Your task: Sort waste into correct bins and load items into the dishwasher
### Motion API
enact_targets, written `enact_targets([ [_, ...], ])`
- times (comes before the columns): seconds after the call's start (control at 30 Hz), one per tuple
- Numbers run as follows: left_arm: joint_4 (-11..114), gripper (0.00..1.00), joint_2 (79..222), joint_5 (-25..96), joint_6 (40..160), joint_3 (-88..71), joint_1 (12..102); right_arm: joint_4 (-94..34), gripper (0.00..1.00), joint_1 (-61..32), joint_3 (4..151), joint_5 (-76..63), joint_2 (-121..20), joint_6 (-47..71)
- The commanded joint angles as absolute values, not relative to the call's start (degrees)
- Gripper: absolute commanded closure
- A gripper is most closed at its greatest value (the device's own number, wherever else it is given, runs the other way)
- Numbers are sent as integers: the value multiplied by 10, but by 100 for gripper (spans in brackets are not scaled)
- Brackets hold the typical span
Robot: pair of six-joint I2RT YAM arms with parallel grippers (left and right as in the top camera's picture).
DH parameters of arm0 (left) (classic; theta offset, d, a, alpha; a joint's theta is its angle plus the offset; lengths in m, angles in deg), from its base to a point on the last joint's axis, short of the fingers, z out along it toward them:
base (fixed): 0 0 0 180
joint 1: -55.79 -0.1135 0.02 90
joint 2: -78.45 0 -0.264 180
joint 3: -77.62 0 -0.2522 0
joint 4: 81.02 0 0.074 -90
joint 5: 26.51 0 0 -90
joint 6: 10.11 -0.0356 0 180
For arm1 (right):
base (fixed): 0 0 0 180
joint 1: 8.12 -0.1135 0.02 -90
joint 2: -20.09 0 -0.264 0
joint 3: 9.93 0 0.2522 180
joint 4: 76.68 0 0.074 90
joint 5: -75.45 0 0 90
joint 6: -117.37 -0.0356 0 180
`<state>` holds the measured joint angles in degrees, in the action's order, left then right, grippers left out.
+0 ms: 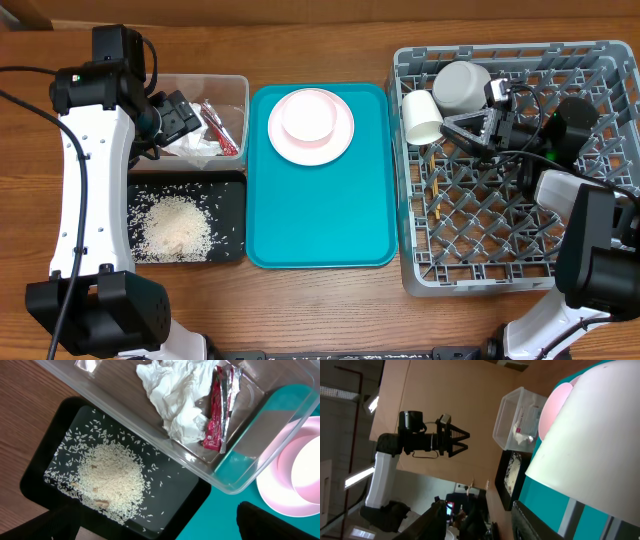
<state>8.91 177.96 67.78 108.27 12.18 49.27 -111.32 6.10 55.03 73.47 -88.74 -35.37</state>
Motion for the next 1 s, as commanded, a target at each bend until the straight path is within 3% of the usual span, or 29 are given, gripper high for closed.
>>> enact_targets([
  [0.0,90,0,1778,679,1082,134,491,-1124,57,64,548,754,-873,-353],
  [0.13,90,0,1778,680,1082,134,491,-1215,69,64,548,754,-870,-425],
  [0.43,90,0,1778,679,1082,134,491,-1488,70,90,586,719,-842,-671],
  [0.73,90,0,1778,679,1082,134,491,-1331,71,115,597,528,-842,-687],
  [0.83,90,0,1778,679,1082,134,491,-1281,71,115,598,488,-842,-631],
  [0.97,90,0,1778,680,1082,134,491,-1112,71,116,603,471,-842,-480],
])
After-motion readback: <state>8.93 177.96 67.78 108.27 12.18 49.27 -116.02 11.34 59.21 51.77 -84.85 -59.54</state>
